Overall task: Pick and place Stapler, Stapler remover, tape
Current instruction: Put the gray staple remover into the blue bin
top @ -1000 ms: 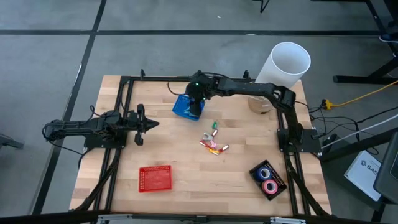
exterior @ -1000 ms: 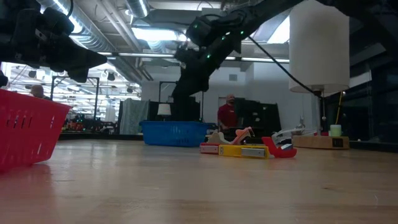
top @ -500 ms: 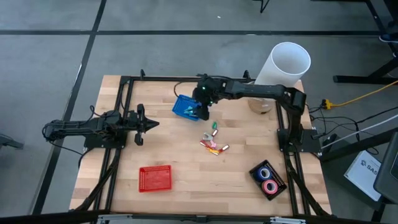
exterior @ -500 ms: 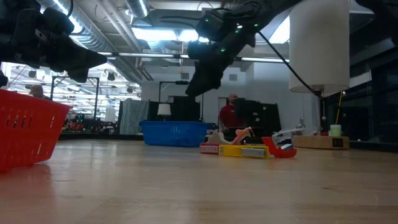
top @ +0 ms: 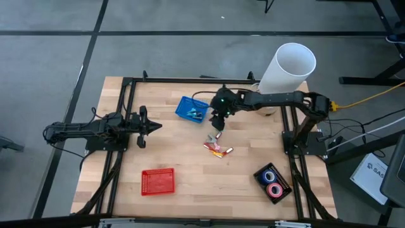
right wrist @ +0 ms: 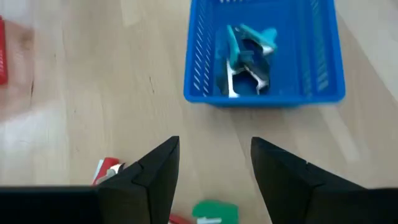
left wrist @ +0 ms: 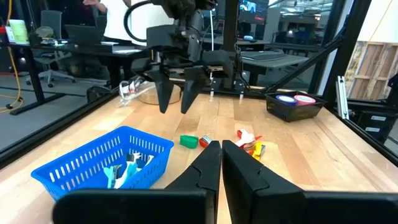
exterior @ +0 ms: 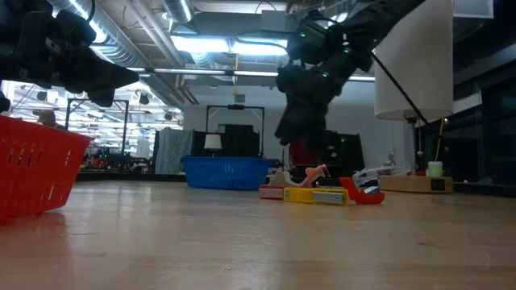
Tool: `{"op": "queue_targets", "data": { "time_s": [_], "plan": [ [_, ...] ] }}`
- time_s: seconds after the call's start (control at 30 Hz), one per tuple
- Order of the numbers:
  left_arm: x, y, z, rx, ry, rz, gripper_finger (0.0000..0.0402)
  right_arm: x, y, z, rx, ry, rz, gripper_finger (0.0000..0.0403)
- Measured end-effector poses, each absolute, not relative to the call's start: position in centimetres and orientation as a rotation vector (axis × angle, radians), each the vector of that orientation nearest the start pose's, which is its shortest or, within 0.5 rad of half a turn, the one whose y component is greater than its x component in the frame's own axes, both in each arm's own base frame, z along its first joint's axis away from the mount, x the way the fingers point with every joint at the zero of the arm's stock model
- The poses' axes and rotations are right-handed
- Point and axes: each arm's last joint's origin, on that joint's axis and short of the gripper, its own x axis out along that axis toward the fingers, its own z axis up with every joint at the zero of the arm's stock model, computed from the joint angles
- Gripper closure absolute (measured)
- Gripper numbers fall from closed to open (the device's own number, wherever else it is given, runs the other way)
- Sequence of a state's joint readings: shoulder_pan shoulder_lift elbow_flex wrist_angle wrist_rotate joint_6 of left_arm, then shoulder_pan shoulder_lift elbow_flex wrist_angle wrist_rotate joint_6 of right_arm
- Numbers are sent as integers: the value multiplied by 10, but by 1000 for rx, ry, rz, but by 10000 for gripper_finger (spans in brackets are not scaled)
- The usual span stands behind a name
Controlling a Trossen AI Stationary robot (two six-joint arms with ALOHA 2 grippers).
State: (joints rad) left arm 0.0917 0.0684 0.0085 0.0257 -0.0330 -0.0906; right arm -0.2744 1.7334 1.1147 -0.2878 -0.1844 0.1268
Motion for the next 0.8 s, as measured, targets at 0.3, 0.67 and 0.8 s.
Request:
{"op": "queue_targets", "data": {
  "time_s": [0.3, 0.67, 0.8],
  "plan": [
    [101, 10, 163, -92, 29, 126, 389, 331, -74, 175, 309, 890, -104, 202],
    [101, 10, 163, -91, 29, 126, 391, 333, -50, 162, -108, 956, 165, 202],
    [101, 10, 163, -92, 29, 126, 390, 334, -44, 160, -132, 961, 192, 202]
  ]
}}
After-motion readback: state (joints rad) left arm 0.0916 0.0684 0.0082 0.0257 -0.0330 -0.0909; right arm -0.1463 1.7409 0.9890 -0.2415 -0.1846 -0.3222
